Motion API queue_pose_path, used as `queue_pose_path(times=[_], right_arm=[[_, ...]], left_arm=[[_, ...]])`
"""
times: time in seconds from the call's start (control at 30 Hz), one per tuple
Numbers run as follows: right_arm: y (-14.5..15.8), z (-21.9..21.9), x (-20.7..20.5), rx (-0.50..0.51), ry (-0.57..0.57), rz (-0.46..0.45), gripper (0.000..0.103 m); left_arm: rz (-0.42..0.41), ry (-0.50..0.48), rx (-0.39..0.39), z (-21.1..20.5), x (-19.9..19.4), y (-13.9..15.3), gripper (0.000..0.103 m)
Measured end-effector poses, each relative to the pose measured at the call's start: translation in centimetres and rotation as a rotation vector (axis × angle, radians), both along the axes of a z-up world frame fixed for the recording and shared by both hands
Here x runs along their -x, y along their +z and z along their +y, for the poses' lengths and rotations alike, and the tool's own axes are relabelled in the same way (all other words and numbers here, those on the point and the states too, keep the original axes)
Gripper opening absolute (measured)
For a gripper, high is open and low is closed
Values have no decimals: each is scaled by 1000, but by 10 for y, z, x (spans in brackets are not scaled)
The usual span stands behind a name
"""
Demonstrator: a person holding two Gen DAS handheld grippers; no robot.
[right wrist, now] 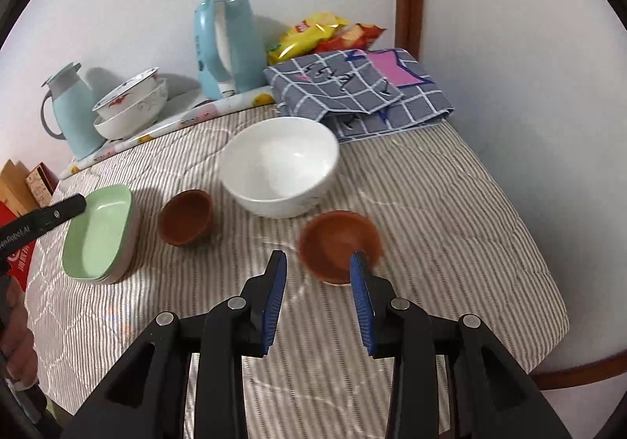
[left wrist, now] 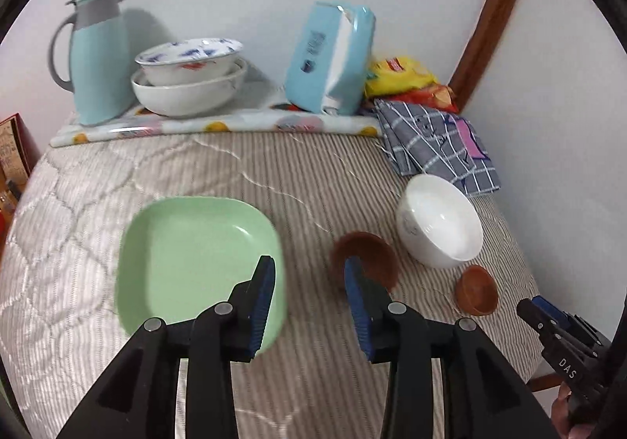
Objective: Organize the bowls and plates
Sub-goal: 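Move the right tool to a brown clay bowl rim while the left tool reaches the other brown bowl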
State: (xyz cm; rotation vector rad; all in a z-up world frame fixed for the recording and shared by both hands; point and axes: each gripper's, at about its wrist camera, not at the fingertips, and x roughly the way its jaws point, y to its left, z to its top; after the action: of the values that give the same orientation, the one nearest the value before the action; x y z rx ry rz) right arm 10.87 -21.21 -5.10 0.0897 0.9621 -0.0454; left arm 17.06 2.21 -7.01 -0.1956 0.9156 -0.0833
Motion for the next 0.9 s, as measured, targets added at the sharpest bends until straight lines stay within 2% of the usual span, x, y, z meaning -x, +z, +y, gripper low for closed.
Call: queue_pose_path(times=[0.13,0.2,0.37,0.9], right_arm=[[-4,-19,-4,-19,-16,15,34],[-10,-27,-7,-20,-23,25,39],[-24,-39,-12,-29,-20,38,43],[-59,-54,-40,-77,1,86,44]], left_arm=[[46,-5,-19,-19,-6,-13,36],[69,1,-21,-25,-10,-23,44],[101,23,-38,-35,-18,-38,50],[180,82,7,-42,-48,-74,50]])
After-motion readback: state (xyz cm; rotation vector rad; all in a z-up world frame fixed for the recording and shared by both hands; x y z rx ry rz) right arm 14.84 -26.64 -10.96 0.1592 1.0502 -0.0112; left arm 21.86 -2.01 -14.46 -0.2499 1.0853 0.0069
